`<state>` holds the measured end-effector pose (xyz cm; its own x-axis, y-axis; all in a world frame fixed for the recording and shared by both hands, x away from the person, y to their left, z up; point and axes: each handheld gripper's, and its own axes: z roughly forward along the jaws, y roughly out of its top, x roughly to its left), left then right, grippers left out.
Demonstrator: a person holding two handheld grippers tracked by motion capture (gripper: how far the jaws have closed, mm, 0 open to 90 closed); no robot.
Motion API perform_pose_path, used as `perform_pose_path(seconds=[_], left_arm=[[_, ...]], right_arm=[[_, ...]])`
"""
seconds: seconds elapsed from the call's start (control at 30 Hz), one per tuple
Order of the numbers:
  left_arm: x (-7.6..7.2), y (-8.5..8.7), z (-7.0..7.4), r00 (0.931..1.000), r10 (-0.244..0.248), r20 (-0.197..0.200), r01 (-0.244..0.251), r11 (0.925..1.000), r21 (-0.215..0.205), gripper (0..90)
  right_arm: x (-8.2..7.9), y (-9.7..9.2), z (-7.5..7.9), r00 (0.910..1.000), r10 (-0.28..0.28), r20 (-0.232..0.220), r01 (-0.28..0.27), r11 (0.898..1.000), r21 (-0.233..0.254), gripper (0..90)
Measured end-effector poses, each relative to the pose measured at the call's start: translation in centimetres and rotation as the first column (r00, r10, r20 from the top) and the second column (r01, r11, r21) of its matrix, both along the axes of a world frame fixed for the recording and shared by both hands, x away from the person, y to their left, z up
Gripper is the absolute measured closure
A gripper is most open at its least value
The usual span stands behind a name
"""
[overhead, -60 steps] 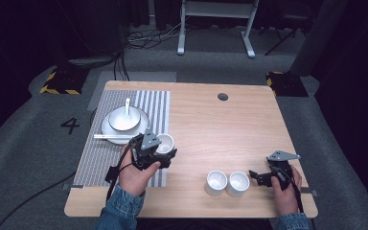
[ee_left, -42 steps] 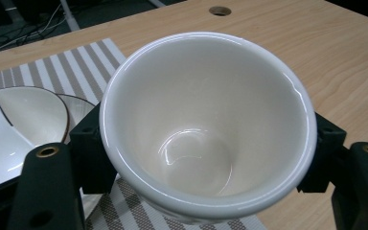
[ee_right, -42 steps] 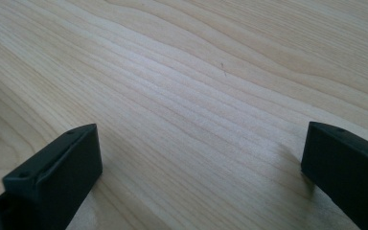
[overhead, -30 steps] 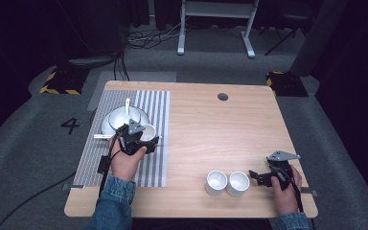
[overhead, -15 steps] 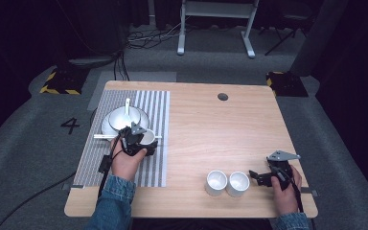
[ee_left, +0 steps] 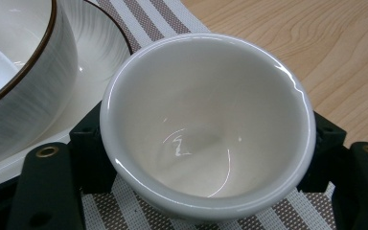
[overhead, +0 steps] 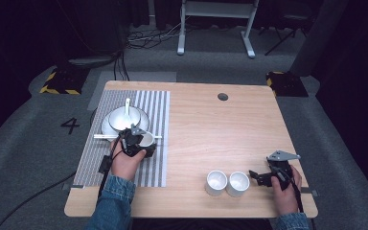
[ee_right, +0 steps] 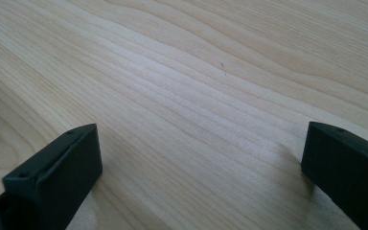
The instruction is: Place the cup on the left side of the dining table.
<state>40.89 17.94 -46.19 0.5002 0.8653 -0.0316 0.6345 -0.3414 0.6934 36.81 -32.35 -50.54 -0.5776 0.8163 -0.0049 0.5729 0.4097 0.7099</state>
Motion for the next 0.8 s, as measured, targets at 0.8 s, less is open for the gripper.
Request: perform_pose_path(seconds=[0.8], left_arm=[[-0.35, 0.57, -0.53, 0.999, 0.042, -0.018, -0.042, 0.9989, -0.021, 25.8]], right_arm=[[0.01, 0.0, 0.0, 1.0, 0.0, 0.0, 0.0, 1.0, 0.0, 0.3]])
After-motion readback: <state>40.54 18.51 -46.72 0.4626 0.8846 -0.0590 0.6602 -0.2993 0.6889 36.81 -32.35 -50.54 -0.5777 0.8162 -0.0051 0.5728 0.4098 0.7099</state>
